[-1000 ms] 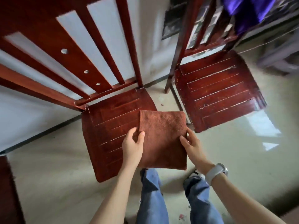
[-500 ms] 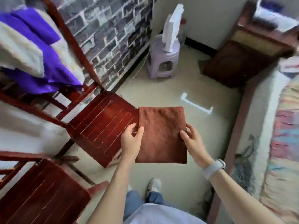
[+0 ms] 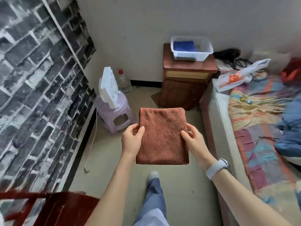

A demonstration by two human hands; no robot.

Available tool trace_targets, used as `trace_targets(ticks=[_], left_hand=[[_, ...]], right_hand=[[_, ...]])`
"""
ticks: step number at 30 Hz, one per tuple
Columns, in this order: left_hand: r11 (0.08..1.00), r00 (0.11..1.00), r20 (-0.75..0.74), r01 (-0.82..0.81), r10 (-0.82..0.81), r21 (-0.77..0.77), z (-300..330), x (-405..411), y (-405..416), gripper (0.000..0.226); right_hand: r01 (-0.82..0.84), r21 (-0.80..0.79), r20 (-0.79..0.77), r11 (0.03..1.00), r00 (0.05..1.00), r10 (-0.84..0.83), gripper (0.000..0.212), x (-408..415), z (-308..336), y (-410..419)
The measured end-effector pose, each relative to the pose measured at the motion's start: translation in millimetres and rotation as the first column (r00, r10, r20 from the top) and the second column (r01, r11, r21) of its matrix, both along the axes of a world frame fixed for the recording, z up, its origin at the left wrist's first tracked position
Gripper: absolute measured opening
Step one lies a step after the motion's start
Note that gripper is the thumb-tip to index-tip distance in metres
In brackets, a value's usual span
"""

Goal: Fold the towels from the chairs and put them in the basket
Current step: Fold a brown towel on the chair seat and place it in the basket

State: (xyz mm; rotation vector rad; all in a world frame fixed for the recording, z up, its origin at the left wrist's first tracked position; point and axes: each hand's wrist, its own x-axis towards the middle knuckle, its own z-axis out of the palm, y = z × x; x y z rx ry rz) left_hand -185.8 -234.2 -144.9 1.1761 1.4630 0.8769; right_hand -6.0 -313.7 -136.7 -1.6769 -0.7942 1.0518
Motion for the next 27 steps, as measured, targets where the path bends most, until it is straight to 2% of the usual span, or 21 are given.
trace_targets(ticks=[6, 14, 22, 27], left_hand=[[0.992, 0.991, -0.009, 0.13, -0.13, 0.001, 19.9, 78.4, 147.9, 0.026], [0.971, 0.971, 0.013, 0.239, -0.239, -0.014, 22.6, 211.6, 286.7, 0.025], [0.983, 0.984, 0.014, 0.176, -0.175, -0.05, -2.7, 351.7, 430.7, 0.025], [0.986, 0.991, -0.042, 0.122, -0.128, -0.116, -18.8, 421.4, 511.1, 0.028]], right_hand=[[0.093, 0.015, 0.005, 0.996, 0.996, -0.093, 0.034, 68.2, 19.8, 122.3], [0.26, -0.002, 0.011, 0.965, 0.965, -0.26, 0.038, 188.1, 18.5, 247.7], [0.214, -0.003, -0.026, 0.977, 0.976, -0.214, 0.033, 329.9, -8.6, 404.5], [0.142, -0.061, -0.005, 0.988, 0.99, -0.143, 0.04, 399.1, -21.7, 494.9]])
